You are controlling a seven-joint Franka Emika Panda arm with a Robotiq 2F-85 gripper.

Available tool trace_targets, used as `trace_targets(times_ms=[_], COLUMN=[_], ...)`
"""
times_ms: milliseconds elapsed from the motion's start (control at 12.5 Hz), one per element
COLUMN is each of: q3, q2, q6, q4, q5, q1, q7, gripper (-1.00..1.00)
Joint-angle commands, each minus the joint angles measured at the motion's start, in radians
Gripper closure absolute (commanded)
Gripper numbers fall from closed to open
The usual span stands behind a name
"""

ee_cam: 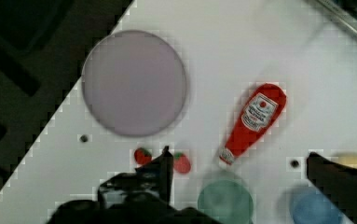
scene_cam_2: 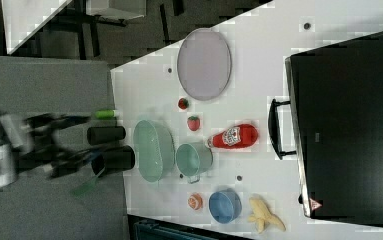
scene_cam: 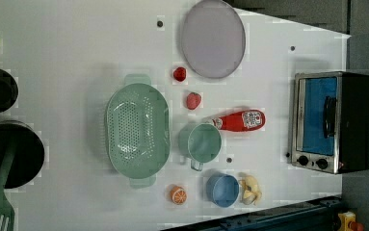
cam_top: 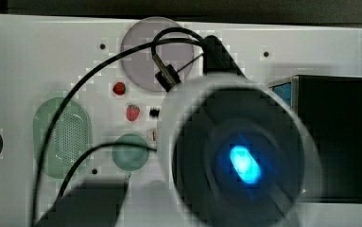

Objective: Pick Ketchup from oven and place it on table.

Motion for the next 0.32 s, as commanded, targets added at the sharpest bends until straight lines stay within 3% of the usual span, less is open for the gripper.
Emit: trace_targets(times_ms=[80, 320], q3=[-0.003, -0.006], q2=[0.062, 0.061], q6=[-0.149, -0.165], q4=[0.024, 0.037], q5=[0.01, 0.01], q1=[-0.016, -0.017], q7=[0.034, 0.034], gripper=[-1.0, -1.0])
